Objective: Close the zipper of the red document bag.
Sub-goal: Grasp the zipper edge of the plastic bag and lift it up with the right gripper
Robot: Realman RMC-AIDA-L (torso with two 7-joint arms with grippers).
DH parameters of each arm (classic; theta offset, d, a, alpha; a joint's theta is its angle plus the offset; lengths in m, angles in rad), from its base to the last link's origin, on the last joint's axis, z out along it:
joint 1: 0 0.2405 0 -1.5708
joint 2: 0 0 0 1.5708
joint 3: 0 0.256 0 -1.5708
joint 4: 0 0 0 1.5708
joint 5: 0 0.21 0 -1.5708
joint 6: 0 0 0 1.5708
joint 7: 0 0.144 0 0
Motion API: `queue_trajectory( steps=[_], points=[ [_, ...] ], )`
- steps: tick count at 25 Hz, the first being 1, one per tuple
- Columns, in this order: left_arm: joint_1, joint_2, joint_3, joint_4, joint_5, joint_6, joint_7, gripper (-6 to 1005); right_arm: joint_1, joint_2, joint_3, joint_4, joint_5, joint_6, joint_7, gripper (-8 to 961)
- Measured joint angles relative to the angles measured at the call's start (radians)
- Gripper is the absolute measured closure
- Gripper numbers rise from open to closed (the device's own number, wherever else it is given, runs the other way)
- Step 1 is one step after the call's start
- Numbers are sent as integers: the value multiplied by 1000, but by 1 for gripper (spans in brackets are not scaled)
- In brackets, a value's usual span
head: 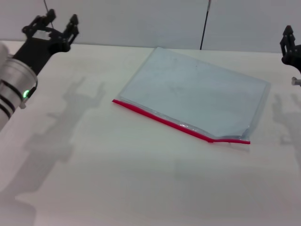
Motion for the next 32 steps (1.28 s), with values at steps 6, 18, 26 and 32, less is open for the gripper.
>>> queue_trajectory(
  steps=[6,18,26,32],
  points=[
    [-18,1,-57,-85,0,-88,-2,384,-3,0,-2,4,5,9,1,506],
    [-18,1,-55,-88,2,-90,6,383,-3,0,-2,9,6,4,2,507],
    [-45,16,-12,-84,87,4,-58,383,-54,-62,-13,-180,-74,-274,4,505],
    [-60,21,-5,-77,165,33,-78,384,-113,-152,-18,-411,-194,-574,-2,504]
  ],
)
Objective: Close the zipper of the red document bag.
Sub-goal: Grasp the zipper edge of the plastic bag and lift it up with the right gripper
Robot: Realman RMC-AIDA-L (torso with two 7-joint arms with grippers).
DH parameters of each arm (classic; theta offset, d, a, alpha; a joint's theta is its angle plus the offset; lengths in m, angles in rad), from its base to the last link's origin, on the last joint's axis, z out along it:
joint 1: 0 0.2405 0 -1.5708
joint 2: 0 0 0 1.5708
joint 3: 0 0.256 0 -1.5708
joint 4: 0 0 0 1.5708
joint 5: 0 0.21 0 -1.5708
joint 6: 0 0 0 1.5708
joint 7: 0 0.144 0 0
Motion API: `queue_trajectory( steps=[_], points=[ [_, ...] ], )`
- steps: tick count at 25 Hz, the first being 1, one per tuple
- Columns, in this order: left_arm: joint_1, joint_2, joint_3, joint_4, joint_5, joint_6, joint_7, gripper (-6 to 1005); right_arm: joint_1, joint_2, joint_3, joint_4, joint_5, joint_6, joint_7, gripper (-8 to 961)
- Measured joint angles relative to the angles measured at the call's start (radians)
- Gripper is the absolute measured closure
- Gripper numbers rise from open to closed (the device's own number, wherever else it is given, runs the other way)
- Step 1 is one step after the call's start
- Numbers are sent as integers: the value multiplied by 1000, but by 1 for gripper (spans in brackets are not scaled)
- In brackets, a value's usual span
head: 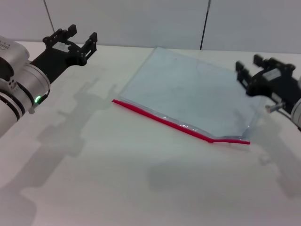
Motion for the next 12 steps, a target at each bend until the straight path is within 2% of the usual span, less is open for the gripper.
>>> queue_trajectory(
  steps=[3,7,10,12],
  points=[
    [0,1,0,0,3,9,0,384,-18,-10,5,-67,-59,-109,-1,503],
    [0,2,0,1,3,24,-1,383,-35,-11,35,-155,-108,-307,-34,500],
    [-2,2,0,1,4,32,-1,383,-50,-4,76,-219,-110,-455,-104,498],
    [-4,3,0,1,4,35,-1,383,-63,8,111,-254,-110,-548,-155,497]
  ],
)
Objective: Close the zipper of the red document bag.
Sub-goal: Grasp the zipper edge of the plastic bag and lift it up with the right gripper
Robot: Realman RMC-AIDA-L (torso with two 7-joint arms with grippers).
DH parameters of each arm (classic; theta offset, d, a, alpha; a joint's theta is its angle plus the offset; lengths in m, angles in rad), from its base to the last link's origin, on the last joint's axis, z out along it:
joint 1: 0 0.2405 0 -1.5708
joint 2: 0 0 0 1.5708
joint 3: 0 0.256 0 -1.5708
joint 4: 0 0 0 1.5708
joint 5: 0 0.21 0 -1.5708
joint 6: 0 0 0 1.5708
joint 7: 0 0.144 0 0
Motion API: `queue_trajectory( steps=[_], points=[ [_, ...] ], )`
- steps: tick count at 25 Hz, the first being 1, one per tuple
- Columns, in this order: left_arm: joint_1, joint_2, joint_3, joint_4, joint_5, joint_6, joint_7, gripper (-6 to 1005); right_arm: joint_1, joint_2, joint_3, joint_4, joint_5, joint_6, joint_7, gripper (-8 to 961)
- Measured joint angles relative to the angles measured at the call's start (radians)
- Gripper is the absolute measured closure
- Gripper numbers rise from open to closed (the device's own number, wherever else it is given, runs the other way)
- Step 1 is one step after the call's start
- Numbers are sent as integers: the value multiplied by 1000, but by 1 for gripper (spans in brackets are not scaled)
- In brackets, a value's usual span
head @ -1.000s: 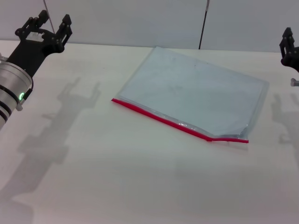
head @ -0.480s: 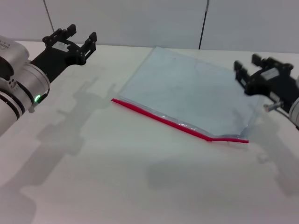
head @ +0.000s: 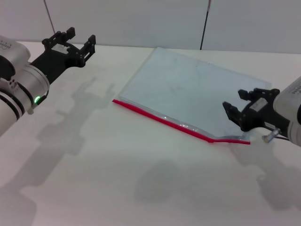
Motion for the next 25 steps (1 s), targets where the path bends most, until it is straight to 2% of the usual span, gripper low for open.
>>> queue_trajectory(
  steps=[4,6,9,11,16,25],
  points=[
    [0,2,0,0,0,0,0,383,-18,39,67,-57,-1,-167,-97,495],
    [0,5,0,0,0,0,0,383,-23,70,106,-80,-6,-258,-159,493],
    [0,9,0,0,0,0,0,383,-24,128,179,-92,-34,-380,-234,489],
    [0,10,-1,0,0,0,0,384,-20,151,211,-96,-62,-440,-256,464],
    [-1,11,-6,0,0,0,0,384,-1,148,210,-102,-83,-489,-258,344],
    [-3,13,-9,0,0,14,9,384,47,149,142,-70,-214,-539,-255,307]
  ],
)
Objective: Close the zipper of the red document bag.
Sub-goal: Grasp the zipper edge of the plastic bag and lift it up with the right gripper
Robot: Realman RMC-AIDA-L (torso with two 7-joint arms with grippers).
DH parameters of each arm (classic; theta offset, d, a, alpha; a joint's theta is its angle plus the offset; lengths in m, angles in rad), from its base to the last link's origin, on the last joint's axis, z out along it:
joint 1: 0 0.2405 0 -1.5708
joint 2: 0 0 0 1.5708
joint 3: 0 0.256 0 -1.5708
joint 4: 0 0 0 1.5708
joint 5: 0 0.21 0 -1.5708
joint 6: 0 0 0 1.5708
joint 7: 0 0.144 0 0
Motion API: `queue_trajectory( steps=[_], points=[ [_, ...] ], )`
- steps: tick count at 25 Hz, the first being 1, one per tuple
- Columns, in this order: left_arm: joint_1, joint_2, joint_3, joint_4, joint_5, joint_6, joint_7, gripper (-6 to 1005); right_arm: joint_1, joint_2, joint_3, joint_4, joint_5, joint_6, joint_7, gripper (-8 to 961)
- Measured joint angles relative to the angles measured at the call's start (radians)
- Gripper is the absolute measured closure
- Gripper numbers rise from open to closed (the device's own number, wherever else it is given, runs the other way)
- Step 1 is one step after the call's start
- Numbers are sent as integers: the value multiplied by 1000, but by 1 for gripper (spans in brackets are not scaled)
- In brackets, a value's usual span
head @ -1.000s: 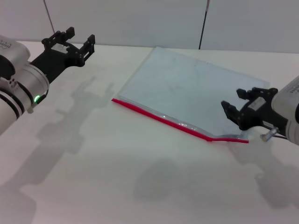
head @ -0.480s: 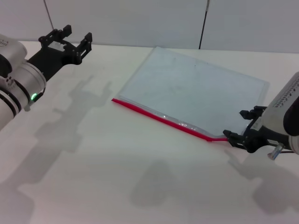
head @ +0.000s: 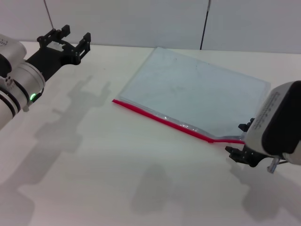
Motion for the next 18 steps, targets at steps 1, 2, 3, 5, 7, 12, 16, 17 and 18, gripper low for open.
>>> queue_trajectory(
  steps=[1,2,3,5,7,12,16,17,18],
  points=[
    [0,0,0,0,0,1,0,384,5,0,-8,6,-12,2,0,306],
    [0,0,0,0,-1,4,1,383,11,1,-15,12,-26,4,1,306],
    [-1,0,0,0,-1,8,2,383,18,2,-25,22,-40,8,1,306],
    [-3,0,-1,0,-1,20,4,383,32,3,-44,40,-63,13,2,306],
    [-5,0,-1,-1,-2,30,6,383,48,4,-70,60,-107,23,22,306],
    [-7,0,-2,-2,-7,37,13,384,82,2,-123,102,-213,52,108,305],
    [-7,0,-2,-2,-9,37,16,384,95,0,-124,109,-214,58,112,306],
    [-7,0,-2,-2,-9,37,16,384,97,0,-123,109,-215,59,112,306],
    [-7,0,-2,-2,-9,37,16,384,100,-1,-122,110,-215,61,112,306]
  ],
)
